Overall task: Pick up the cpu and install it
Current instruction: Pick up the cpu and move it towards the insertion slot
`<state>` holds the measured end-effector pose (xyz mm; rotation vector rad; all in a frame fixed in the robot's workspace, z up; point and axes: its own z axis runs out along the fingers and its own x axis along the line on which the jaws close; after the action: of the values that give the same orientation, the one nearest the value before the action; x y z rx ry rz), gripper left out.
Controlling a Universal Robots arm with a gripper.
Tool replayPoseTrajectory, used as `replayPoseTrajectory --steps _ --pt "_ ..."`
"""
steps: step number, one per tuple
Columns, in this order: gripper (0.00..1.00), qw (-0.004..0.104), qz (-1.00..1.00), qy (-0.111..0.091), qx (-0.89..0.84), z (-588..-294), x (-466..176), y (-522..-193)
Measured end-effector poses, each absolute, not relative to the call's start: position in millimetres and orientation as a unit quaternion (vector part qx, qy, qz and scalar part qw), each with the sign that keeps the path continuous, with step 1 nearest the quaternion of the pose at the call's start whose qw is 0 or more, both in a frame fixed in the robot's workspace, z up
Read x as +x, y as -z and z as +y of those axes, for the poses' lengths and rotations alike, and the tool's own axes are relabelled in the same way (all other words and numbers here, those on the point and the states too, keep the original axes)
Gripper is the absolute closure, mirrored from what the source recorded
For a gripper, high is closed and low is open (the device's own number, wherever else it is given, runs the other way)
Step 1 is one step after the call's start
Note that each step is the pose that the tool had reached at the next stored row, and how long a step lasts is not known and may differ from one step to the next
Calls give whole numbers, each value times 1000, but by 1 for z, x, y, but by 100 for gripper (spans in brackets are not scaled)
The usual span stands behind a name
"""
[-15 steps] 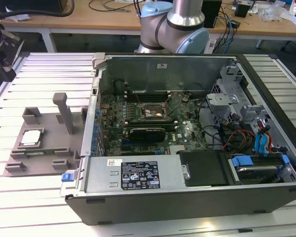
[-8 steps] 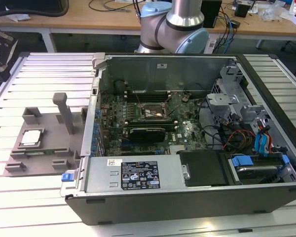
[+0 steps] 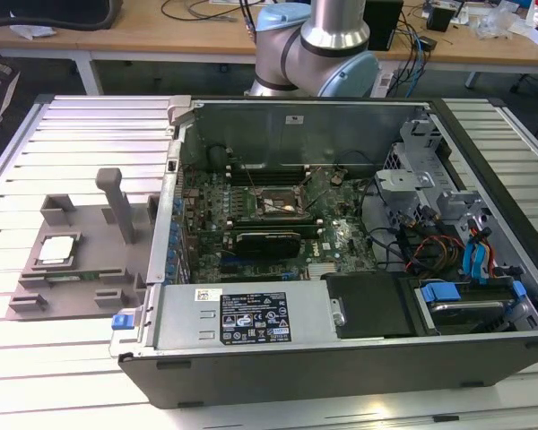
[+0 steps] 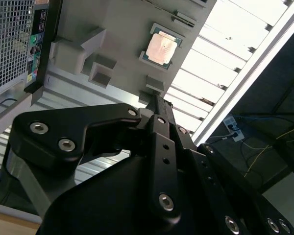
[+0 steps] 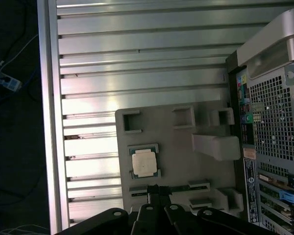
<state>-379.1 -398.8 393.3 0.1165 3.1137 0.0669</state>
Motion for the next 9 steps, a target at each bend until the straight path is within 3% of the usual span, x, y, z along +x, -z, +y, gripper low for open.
replayPoseTrajectory --steps 9 --pt "89 13 999 -21 37 -399 -379 -393"
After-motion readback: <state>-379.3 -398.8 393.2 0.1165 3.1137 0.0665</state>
